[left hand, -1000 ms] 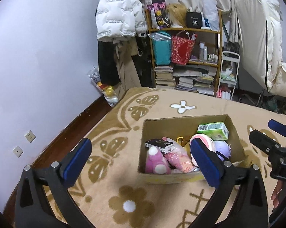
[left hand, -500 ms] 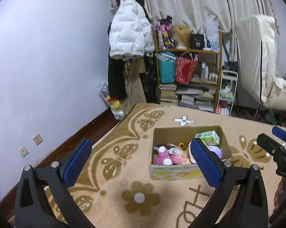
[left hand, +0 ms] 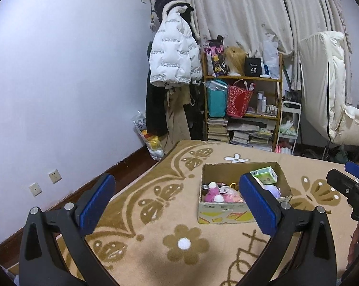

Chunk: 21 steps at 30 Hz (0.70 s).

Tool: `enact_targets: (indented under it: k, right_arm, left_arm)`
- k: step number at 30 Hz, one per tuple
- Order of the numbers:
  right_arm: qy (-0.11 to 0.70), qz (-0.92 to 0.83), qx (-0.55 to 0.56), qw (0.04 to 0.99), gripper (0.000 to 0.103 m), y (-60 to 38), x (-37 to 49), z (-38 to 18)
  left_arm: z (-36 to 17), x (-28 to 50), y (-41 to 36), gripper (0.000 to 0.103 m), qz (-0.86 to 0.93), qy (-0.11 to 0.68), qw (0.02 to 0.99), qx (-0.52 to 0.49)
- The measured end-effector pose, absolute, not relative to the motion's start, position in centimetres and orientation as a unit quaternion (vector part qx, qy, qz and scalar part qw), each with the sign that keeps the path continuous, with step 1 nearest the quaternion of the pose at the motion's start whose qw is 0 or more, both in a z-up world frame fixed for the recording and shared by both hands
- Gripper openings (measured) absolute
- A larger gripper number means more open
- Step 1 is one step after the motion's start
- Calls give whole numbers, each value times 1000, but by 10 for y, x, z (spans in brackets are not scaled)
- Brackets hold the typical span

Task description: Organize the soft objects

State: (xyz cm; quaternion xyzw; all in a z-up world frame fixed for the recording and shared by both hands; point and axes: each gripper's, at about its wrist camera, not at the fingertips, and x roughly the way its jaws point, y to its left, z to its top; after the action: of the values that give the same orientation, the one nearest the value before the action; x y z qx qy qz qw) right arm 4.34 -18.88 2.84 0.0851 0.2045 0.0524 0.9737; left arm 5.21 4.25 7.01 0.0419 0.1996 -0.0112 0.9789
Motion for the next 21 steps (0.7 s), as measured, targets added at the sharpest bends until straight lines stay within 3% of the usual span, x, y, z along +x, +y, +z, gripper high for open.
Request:
enact_targets:
  k: [10,21]
  right_arm:
    - [205,51,94,973,103,-193,40,15]
    - [214,41,112,969,103,-214,47,-22]
  left_arm:
    - [55,38,41,103,-4,175,984,46]
    - [22,51,29,103,-8,199,978,64]
